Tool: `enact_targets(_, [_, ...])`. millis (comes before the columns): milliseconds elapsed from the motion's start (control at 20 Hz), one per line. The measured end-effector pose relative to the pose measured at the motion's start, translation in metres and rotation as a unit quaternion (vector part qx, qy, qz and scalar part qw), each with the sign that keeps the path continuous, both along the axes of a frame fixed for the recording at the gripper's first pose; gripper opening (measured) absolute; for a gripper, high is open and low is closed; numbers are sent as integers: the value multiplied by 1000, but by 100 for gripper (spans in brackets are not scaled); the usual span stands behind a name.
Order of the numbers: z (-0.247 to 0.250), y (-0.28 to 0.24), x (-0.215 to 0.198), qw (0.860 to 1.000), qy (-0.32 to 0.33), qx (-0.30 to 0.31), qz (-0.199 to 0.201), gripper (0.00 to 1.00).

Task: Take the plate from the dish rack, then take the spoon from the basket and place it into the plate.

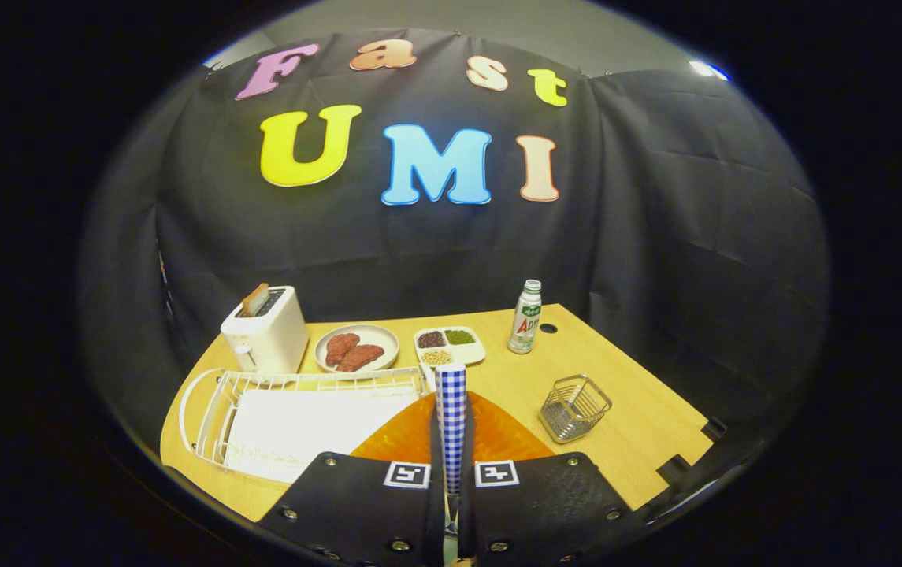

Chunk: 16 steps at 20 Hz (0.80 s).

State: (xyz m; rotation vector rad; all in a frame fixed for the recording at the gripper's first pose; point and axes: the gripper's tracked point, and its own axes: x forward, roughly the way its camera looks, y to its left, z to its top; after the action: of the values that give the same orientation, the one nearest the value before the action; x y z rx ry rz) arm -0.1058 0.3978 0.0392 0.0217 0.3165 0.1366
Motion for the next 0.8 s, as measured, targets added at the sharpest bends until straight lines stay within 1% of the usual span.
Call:
enact_targets(150, [-17,13,-13,1000,6,-24,16,6])
enact_targets(350, [-42,34,-25,998,18,-39,44,7])
enact_targets(650, [-90,66,-36,994,52,-39,85,8])
enact_targets(800, [-113,73,-41,991,75,-50,100,8])
